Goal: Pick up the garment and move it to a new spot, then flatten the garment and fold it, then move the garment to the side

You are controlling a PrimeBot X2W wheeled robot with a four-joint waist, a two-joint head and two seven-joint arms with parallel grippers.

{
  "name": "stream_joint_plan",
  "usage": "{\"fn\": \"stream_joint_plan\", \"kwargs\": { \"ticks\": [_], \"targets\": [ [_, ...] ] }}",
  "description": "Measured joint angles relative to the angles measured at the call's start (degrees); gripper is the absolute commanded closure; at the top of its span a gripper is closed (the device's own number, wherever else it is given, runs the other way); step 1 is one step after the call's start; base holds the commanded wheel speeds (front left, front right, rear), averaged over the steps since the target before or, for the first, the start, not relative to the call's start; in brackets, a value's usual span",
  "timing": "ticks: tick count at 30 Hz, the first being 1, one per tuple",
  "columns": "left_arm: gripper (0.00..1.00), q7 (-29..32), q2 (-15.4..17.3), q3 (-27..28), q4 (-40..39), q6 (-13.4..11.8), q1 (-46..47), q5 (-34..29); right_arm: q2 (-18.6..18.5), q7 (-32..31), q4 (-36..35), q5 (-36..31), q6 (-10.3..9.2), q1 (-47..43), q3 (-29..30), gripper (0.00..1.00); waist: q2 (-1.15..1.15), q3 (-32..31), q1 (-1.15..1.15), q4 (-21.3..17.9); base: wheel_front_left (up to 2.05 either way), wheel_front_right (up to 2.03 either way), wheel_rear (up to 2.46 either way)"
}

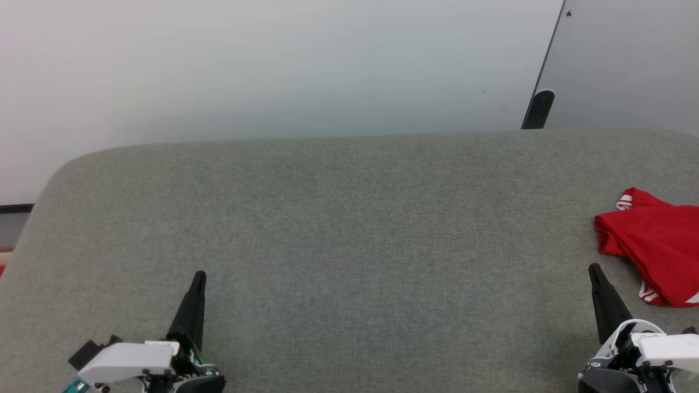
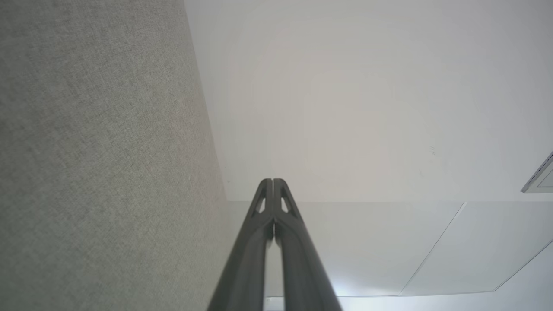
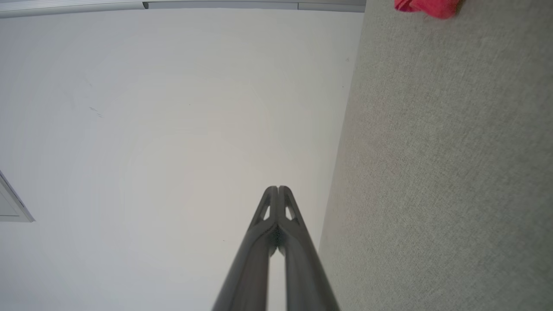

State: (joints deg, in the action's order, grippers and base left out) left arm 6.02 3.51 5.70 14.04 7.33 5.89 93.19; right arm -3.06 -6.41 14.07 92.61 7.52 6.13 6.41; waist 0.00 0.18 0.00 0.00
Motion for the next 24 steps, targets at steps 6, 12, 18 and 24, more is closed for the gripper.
{"fn": "stream_joint_plan", "kwargs": {
  "ticks": [6, 12, 18, 24],
  "targets": [
    [1.0, 0.01, -0.04, 0.07, 0.0, 0.0, 0.01, -0.01, 0.0, -0.01, 0.0, 0.0, 0.0, 0.0, 0.01, 1.0, 0.0, 0.0, 0.0, 0.0, 0.0, 0.0, 0.0],
    [1.0, 0.02, -0.1, 0.12, 0.0, 0.0, 0.01, -0.09, 0.01, -0.02, 0.0, 0.0, 0.0, 0.0, 0.02, 1.0, 0.0, 0.0, 0.0, 0.0, 0.0, 0.0, 0.0],
    [1.0, 0.03, -0.13, 0.16, 0.0, 0.0, 0.01, -0.18, 0.02, -0.1, 0.01, 0.0, 0.0, 0.0, 0.04, 1.0, 0.0, 0.0, 0.0, 0.0, 0.0, 0.0, 0.0],
    [1.0, 0.09, -0.18, 0.22, 0.0, 0.0, 0.02, -0.26, 0.02, -0.11, 0.01, -0.01, 0.0, 0.0, 0.05, 1.0, 0.0, 0.0, 0.0, 0.0, 0.0, 0.0, 0.0]
  ]
}}
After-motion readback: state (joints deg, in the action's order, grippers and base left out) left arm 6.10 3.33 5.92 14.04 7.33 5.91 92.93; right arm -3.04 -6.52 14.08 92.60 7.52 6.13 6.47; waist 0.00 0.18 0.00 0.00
